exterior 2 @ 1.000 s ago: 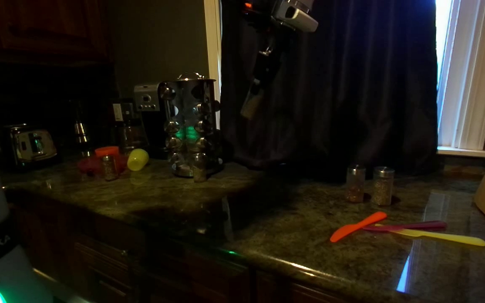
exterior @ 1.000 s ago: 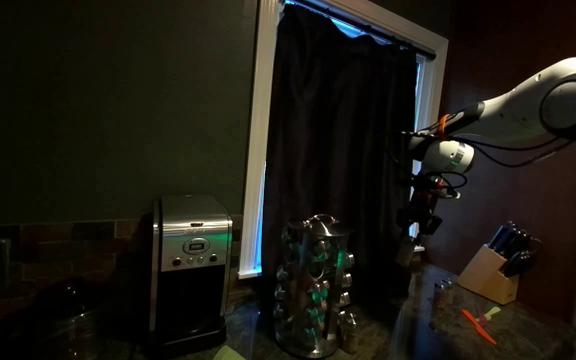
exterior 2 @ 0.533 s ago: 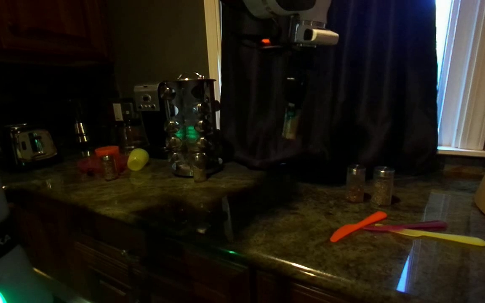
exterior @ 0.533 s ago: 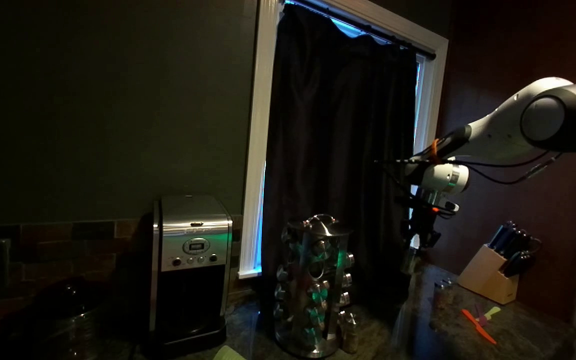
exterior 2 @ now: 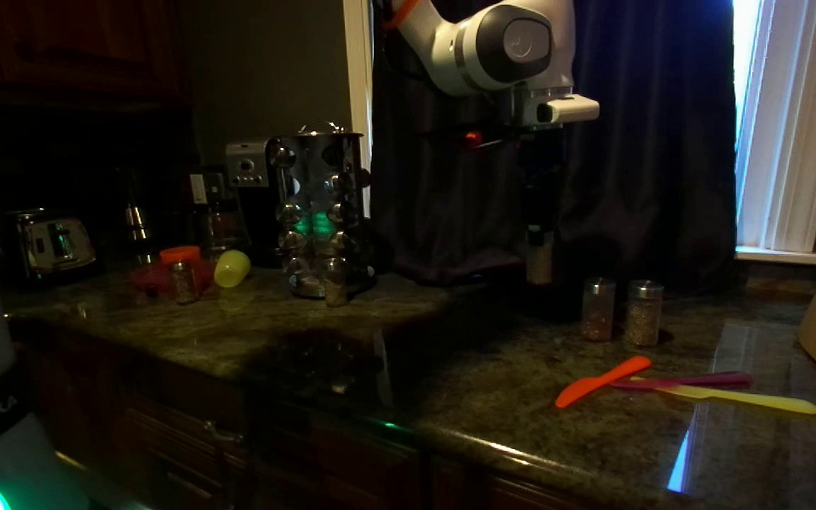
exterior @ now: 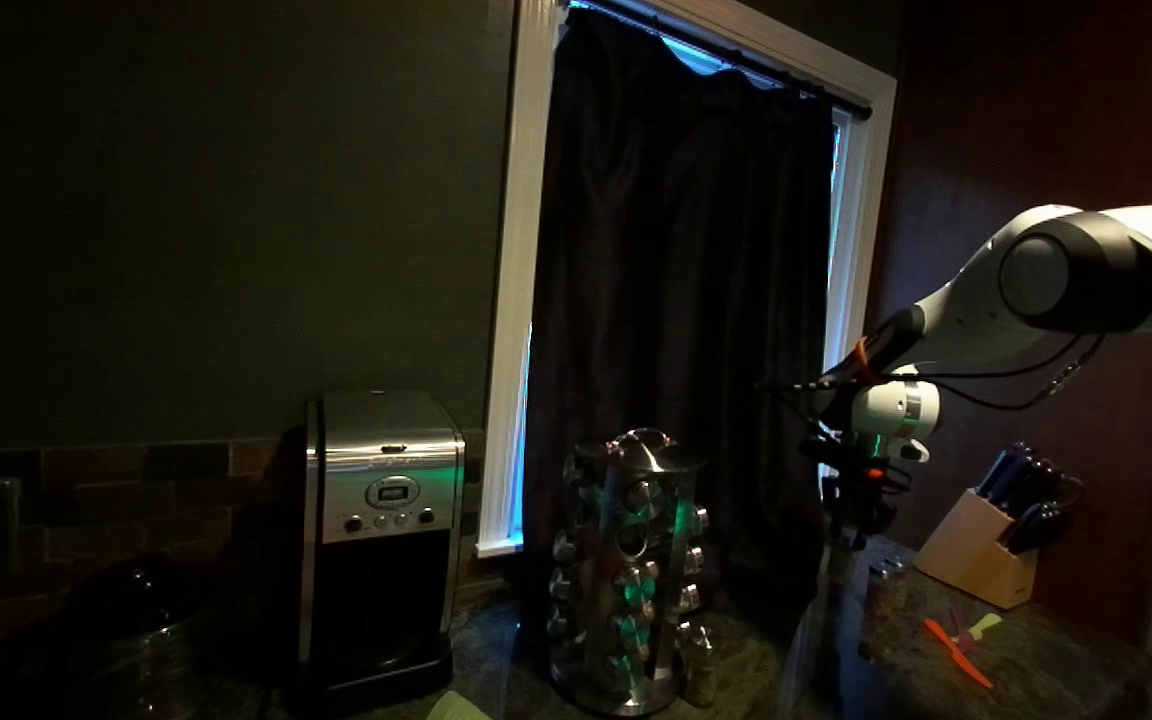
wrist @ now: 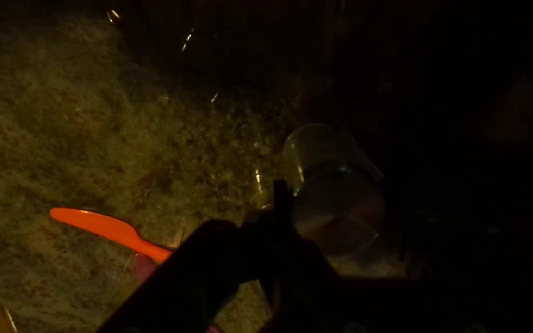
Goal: Move the seasoning rack to the right, remove one container from the rack and put it next to the other containers on the right
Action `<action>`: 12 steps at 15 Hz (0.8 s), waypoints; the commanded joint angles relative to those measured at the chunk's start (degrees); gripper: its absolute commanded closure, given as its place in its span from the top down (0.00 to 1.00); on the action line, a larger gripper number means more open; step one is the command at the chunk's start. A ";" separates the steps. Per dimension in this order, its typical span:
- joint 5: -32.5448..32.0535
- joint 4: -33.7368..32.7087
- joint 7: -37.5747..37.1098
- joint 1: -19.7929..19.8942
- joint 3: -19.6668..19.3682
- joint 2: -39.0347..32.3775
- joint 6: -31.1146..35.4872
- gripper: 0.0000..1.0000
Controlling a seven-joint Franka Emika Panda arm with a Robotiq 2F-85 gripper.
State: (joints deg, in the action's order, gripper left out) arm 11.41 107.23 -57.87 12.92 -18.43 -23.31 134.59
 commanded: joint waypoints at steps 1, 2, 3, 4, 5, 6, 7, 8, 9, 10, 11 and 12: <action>-1.78 0.62 -2.83 -0.23 -0.94 -1.00 1.43 0.24; -1.83 0.59 -2.78 -0.02 -1.06 -1.39 1.75 0.24; -1.78 0.56 -2.68 0.14 -1.12 -1.71 1.93 0.24; -1.50 0.55 -2.40 0.39 -1.13 -2.16 2.33 0.24; -1.30 0.57 -2.17 0.56 -1.13 -2.52 2.80 0.24; -1.14 0.49 -1.95 0.82 -1.12 -3.04 3.19 0.24; -0.98 0.35 -1.97 1.04 -1.15 -3.51 3.40 0.24; -0.77 0.21 -1.79 1.32 -1.15 -4.03 3.69 0.24; -0.68 0.11 -1.87 1.52 -1.23 -4.40 3.51 0.24; -0.24 -0.09 -1.92 1.87 -1.15 -4.71 2.83 0.24; -0.29 -0.06 -1.88 2.03 -1.23 -5.02 3.17 0.24; -0.07 -0.21 -1.85 2.33 -1.17 -5.28 2.79 0.24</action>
State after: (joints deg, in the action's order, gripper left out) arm 10.95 107.20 -59.16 14.45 -19.62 -27.61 136.50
